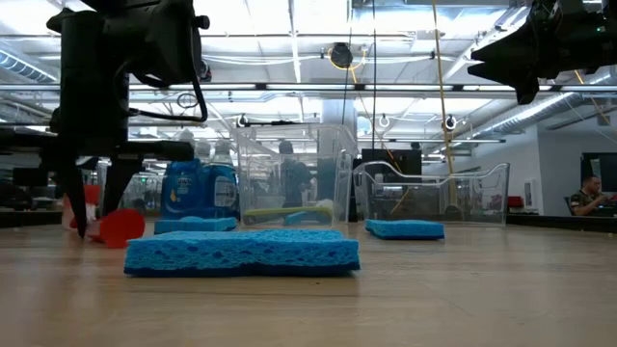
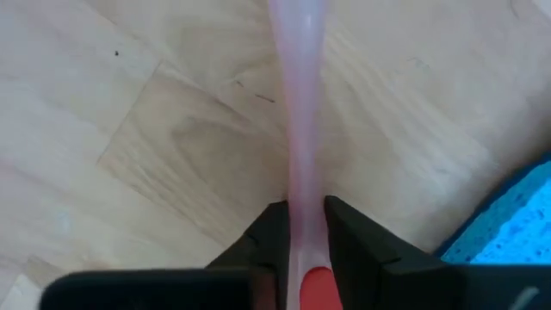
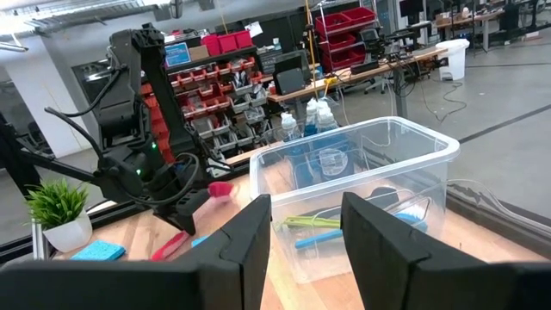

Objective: Pick & Place Kitchen Sink Supplies
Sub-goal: Put the red dish brush into the transparent container

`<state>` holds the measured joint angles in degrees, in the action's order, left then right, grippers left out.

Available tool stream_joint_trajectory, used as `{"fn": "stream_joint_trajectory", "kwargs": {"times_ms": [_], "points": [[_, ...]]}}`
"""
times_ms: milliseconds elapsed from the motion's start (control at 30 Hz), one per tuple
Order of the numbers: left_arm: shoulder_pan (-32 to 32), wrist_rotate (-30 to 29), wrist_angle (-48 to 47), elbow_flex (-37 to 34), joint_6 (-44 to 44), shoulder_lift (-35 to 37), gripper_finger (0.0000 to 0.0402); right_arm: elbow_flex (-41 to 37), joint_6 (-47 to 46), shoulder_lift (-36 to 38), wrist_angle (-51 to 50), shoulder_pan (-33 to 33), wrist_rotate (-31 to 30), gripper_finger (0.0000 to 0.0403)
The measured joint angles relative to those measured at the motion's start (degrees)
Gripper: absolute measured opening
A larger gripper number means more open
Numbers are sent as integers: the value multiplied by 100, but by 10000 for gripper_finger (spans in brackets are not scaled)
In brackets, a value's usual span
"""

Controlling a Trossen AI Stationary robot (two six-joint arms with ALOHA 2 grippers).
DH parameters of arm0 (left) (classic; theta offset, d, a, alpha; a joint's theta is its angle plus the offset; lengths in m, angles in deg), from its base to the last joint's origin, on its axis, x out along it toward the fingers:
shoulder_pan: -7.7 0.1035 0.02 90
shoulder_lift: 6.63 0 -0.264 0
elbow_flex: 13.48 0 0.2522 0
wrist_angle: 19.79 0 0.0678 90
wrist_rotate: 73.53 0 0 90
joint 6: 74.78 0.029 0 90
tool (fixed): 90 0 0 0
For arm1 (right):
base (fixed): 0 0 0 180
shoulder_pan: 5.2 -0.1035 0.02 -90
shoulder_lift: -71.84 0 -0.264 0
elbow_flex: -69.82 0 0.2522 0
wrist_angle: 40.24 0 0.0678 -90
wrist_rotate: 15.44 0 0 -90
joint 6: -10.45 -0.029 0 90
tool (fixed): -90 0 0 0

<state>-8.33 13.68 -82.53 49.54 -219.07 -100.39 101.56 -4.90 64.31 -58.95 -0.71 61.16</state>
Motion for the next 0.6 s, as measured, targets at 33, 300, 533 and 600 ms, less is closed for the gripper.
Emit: {"fn": "stream_joint_trajectory", "kwargs": {"times_ms": [33, 300, 533, 600], "points": [[0, -2, -2, 0, 2, 0, 55, 0, 0, 1, 0, 2, 0, 130], [-2, 49, -17, 2, 20, 2, 54, 0, 0, 0, 0, 0, 0, 130], [-7, 83, -22, 2, 38, 2, 53, 0, 0, 0, 0, 0, 0, 130], [-7, 86, -23, 5, 42, 2, 52, 0, 0, 0, 0, 0, 0, 130]]}}
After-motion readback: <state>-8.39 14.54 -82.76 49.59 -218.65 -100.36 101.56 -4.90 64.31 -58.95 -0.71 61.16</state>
